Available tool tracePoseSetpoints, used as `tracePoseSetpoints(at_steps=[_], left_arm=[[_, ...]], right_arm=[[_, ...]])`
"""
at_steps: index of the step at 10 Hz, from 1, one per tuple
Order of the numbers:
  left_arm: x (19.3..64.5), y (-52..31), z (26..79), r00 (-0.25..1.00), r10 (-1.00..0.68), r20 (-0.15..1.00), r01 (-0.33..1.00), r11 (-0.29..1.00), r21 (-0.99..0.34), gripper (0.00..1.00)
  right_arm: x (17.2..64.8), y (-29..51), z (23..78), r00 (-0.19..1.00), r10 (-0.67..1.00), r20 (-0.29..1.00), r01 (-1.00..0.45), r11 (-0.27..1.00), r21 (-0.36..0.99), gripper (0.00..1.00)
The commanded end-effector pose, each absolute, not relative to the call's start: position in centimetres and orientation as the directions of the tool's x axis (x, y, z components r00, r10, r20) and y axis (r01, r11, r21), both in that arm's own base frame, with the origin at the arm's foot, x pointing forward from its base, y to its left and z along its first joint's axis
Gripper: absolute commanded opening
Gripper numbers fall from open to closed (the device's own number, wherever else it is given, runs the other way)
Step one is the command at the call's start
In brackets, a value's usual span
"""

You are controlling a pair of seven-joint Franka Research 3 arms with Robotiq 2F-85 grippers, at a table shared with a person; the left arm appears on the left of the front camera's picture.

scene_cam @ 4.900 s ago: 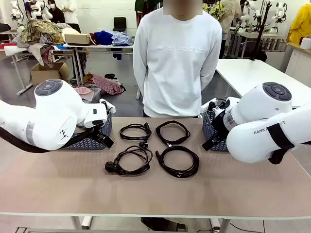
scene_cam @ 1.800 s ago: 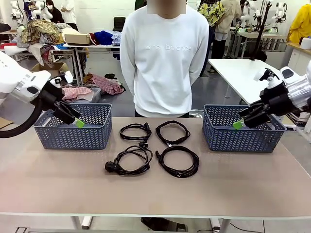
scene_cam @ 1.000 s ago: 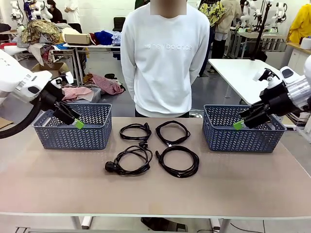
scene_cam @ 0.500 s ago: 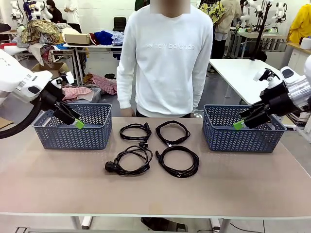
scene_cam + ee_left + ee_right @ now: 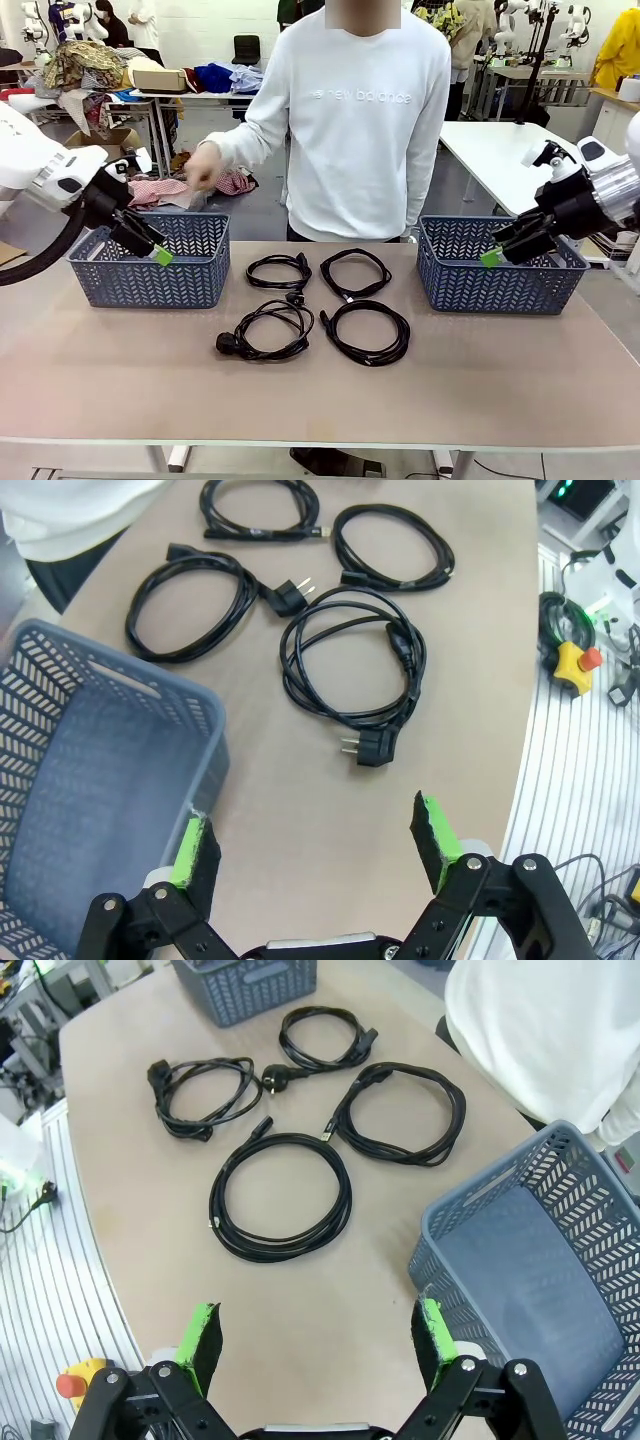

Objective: Organize the cables according to human instructions.
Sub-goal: Pick up a bundle of cables and place it in the basket indicated by the human.

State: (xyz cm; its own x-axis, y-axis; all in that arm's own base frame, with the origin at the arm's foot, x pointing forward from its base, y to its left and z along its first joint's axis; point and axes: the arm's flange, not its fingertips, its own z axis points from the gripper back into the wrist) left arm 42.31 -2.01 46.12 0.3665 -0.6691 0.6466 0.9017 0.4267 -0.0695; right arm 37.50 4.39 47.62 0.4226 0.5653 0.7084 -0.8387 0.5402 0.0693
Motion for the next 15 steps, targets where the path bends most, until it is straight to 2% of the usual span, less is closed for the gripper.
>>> tracePoseSetpoints(at_steps=[1, 9, 12, 15], left_arm=[[42.4, -1.8, 46.0, 0.344, -0.657, 0.671, 0.91, 0.408, -0.067, 1.0], [42.3, -2.0, 46.1, 0.366, -0.669, 0.647, 0.902, 0.426, -0.07, 1.0], [43.3, -7.3, 45.2, 0.253, -0.815, 0.521, 0.951, 0.307, 0.018, 1.0], [44.0, -12.7, 43.4, 0.135, -0.9, 0.414, 0.986, 0.162, 0.032, 1.0]], right_arm=[[37.9, 4.2, 47.4, 0.394, 0.565, 0.725, -0.853, 0.519, 0.059, 1.0], [37.9, 4.2, 47.4, 0.394, 0.565, 0.725, -0.853, 0.519, 0.059, 1.0], [37.9, 4.2, 47.4, 0.394, 0.565, 0.725, -0.853, 0.519, 0.059, 1.0], [37.9, 4.2, 47.4, 0.394, 0.565, 0.725, -0.853, 0.519, 0.059, 1.0]])
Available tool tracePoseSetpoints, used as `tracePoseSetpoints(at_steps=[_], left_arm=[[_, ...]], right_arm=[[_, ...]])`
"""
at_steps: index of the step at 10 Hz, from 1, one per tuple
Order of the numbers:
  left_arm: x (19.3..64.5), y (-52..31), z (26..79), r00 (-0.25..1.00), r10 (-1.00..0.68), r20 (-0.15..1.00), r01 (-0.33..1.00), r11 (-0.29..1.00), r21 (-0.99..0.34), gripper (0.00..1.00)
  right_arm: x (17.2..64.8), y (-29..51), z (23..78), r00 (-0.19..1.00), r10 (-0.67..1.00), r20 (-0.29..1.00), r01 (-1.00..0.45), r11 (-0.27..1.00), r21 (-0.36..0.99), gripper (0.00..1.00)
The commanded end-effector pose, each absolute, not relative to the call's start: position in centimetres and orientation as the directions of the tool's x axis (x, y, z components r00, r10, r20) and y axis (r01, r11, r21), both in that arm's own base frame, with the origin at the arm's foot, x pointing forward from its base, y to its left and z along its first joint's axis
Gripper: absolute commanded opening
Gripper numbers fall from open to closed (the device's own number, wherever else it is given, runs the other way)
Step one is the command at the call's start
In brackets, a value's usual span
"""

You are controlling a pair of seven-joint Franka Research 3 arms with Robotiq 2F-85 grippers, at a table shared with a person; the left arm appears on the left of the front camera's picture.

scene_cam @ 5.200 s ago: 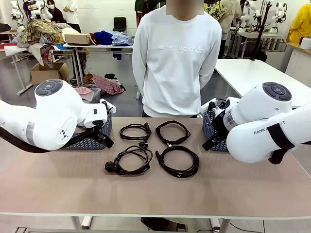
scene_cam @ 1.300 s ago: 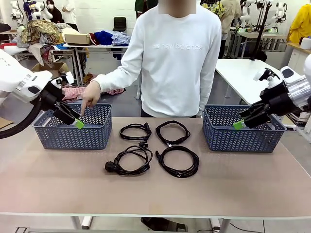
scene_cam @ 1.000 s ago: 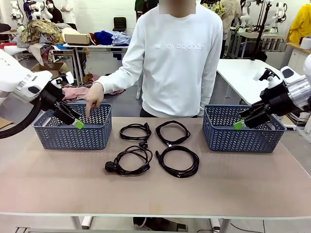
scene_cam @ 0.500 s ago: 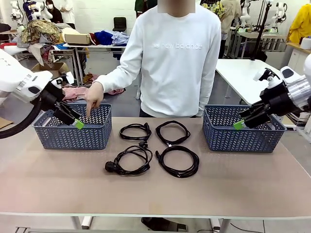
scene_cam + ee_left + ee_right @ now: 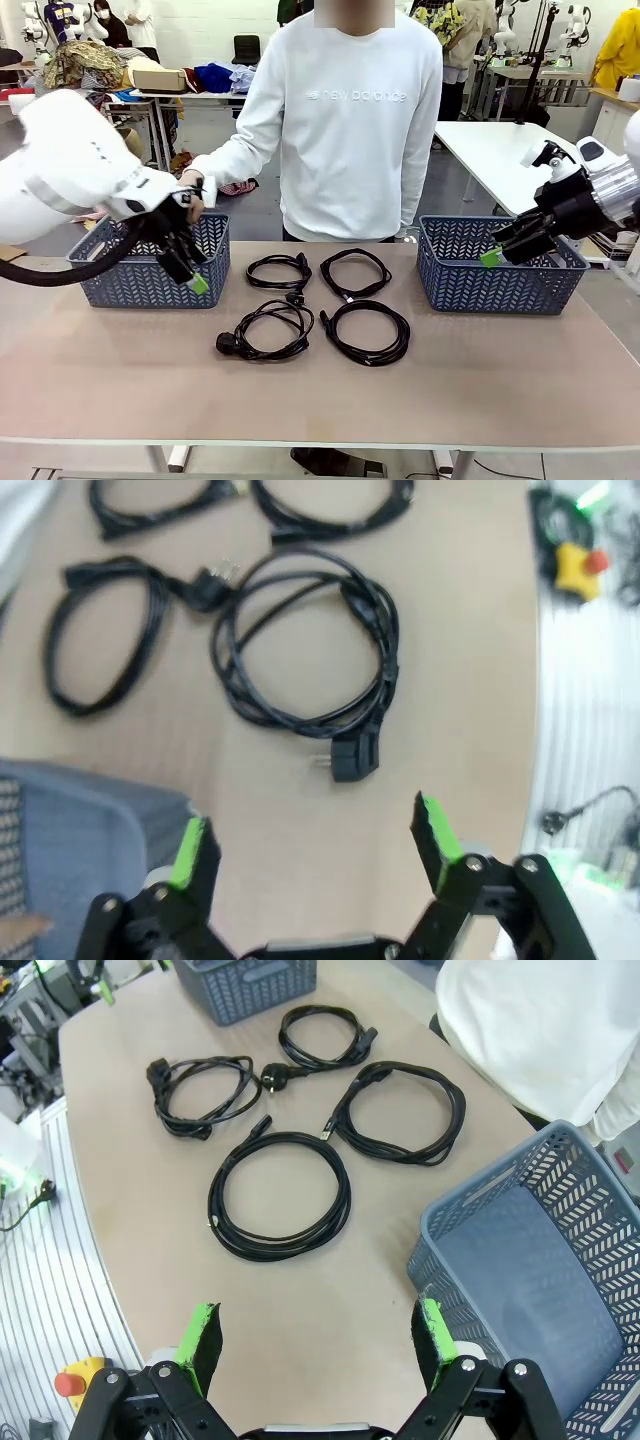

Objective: Organize the cables according to human instructions.
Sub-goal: Pick up a bundle of cables and place it in the basket indicated by the human.

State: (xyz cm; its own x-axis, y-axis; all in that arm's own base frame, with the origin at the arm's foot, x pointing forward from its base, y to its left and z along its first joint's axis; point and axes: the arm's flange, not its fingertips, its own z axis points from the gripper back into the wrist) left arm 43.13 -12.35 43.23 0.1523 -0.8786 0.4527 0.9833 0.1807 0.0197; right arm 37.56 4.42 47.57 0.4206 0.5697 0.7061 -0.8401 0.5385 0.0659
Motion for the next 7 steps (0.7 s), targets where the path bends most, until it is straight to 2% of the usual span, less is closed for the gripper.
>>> tracePoseSetpoints(at_steps=[1, 4, 7], left_arm=[[44.0, -14.6, 42.7, 0.096, -0.921, 0.377, 0.993, 0.117, 0.032, 1.0], [43.9, -18.6, 40.8, 0.035, -0.956, 0.292, 0.999, 0.042, 0.017, 1.0], [43.4, -19.9, 39.9, 0.038, -0.967, 0.251, 0.999, 0.042, 0.01, 1.0]], right_arm=[[37.9, 4.2, 47.4, 0.394, 0.565, 0.725, -0.853, 0.519, 0.059, 1.0], [37.9, 4.2, 47.4, 0.394, 0.565, 0.725, -0.853, 0.519, 0.059, 1.0], [37.9, 4.2, 47.4, 0.394, 0.565, 0.725, -0.853, 0.519, 0.059, 1.0]])
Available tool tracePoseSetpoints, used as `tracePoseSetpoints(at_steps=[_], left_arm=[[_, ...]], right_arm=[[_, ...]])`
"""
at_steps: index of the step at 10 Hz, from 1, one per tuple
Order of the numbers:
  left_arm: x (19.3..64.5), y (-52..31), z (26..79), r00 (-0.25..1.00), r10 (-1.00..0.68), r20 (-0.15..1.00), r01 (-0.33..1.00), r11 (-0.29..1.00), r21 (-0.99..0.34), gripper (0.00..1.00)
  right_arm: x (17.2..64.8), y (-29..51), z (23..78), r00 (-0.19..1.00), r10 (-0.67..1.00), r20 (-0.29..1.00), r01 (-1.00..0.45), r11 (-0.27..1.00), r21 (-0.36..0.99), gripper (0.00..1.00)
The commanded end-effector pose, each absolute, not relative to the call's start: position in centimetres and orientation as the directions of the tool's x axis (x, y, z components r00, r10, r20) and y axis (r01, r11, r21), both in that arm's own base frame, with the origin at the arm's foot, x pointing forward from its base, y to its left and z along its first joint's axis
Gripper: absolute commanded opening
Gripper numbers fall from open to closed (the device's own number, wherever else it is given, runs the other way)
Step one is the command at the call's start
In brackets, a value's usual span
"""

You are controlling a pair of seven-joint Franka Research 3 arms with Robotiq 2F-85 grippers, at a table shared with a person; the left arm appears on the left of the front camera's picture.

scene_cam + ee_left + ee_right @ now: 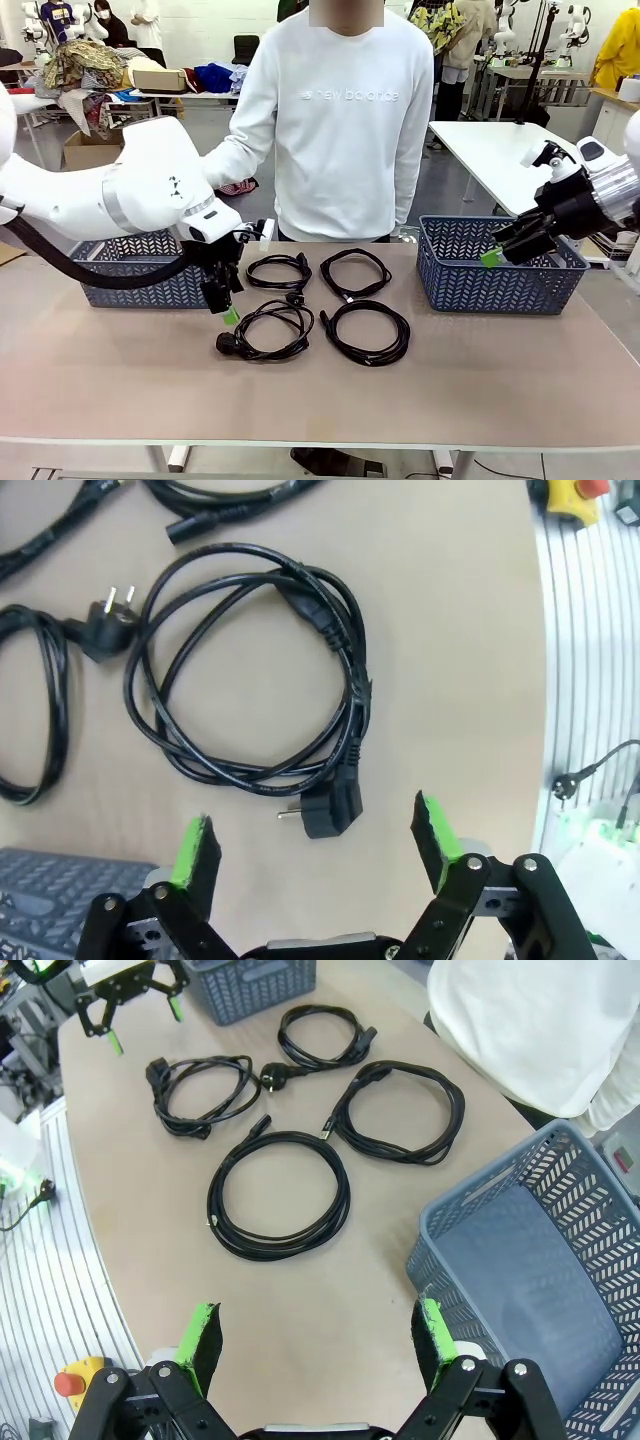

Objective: Organize the cables according to human instructions.
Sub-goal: Pick up a bundle of cables and place it in the basket indicated by the human.

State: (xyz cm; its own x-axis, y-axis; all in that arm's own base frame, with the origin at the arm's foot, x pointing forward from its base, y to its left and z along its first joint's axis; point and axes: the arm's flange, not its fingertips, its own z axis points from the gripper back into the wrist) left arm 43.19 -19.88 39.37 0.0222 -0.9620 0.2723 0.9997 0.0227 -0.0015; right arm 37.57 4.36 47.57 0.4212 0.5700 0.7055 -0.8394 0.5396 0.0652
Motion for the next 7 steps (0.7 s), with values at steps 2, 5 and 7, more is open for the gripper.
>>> tracePoseSetpoints(at_steps=[2, 5, 7], left_arm=[[43.24, -19.65, 39.57, 0.02, -0.958, 0.286, 1.0, 0.021, 0.0, 1.0], [43.24, -19.65, 39.57, 0.02, -0.958, 0.286, 1.0, 0.021, 0.0, 1.0], [43.19, -19.89, 39.38, 0.023, -0.962, 0.272, 1.0, 0.024, -0.002, 1.0]], right_arm=[[37.93, 4.24, 47.37, 0.394, 0.565, 0.725, -0.853, 0.519, 0.059, 1.0], [37.93, 4.24, 47.37, 0.394, 0.565, 0.725, -0.853, 0.519, 0.059, 1.0], [37.93, 4.24, 47.37, 0.394, 0.565, 0.725, -0.853, 0.519, 0.059, 1.0]])
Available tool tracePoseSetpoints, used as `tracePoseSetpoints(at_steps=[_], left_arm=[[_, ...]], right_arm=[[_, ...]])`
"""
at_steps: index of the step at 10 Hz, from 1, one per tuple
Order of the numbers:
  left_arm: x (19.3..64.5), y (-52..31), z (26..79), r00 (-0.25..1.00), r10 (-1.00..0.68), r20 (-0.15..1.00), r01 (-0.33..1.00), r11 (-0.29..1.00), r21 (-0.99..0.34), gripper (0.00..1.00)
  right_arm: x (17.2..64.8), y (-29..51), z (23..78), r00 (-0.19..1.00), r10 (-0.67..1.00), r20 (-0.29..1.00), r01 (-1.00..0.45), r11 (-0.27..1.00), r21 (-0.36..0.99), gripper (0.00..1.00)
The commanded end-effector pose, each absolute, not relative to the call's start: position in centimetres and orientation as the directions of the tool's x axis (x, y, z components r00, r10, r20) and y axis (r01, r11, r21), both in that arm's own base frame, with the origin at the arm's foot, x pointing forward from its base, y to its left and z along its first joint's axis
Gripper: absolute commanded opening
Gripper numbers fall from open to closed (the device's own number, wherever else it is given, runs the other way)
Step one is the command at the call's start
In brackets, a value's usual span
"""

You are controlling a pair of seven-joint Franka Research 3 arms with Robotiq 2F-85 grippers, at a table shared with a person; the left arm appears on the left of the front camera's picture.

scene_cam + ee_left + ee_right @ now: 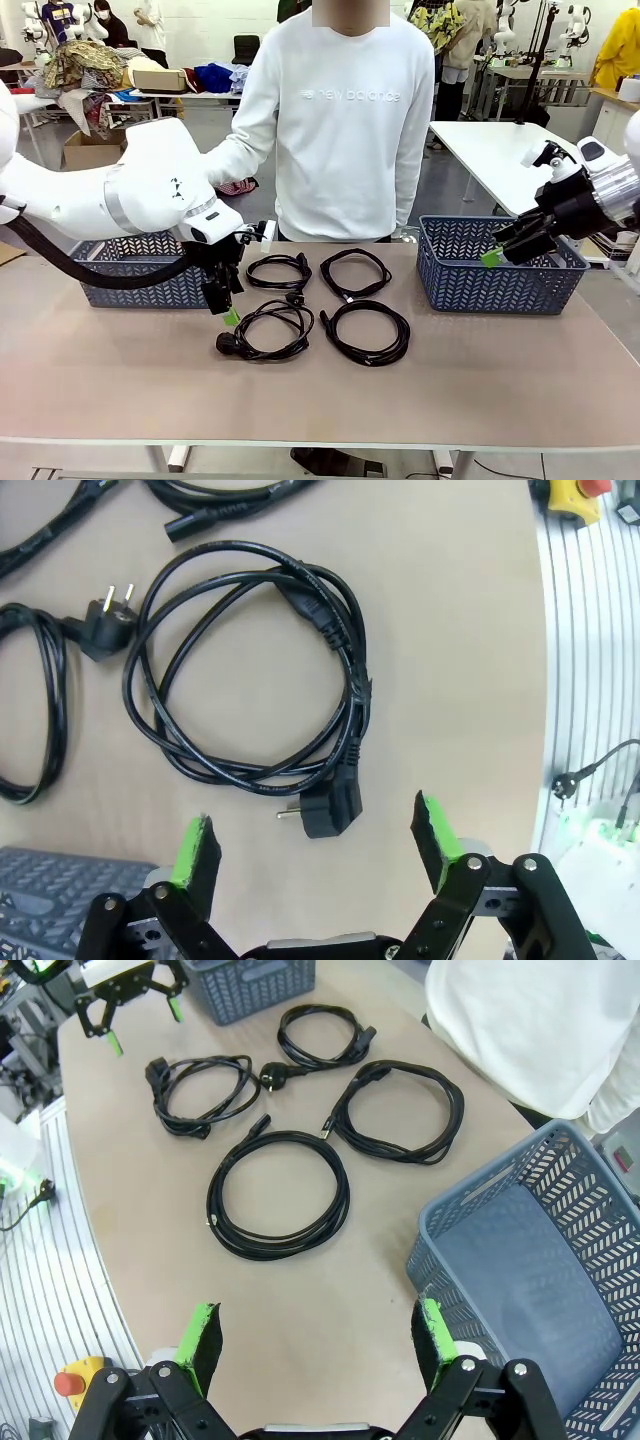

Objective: Organize the cables according to human instructions.
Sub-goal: Pick up a bundle of cables and place it in the basket indicated by the human.

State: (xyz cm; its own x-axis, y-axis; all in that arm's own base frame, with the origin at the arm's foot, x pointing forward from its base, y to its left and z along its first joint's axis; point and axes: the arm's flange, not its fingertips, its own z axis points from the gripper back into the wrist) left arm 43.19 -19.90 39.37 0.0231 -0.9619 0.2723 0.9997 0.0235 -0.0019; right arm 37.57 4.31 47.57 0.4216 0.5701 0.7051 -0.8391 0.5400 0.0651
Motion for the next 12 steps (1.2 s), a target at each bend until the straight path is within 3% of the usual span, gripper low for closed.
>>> tracePoseSetpoints(at_steps=[1, 4, 8, 12], left_arm=[[42.8, -20.2, 39.2, 0.01, -0.967, 0.253, 1.0, 0.011, 0.002, 1.0], [42.3, -22.1, 37.6, -0.005, -0.976, 0.219, 1.0, -0.009, -0.018, 1.0], [41.6, -25.0, 35.4, 0.07, -0.987, 0.146, 0.997, 0.066, -0.033, 1.0], [41.0, -27.1, 33.5, 0.068, -0.987, 0.147, 0.997, 0.061, -0.051, 1.0]], right_arm=[[37.9, 4.2, 47.4, 0.394, 0.565, 0.725, -0.853, 0.519, 0.059, 1.0], [37.9, 4.2, 47.4, 0.394, 0.565, 0.725, -0.853, 0.519, 0.059, 1.0], [37.9, 4.2, 47.4, 0.394, 0.565, 0.725, -0.853, 0.519, 0.059, 1.0], [37.9, 4.2, 47.4, 0.394, 0.565, 0.725, -0.853, 0.519, 0.059, 1.0]])
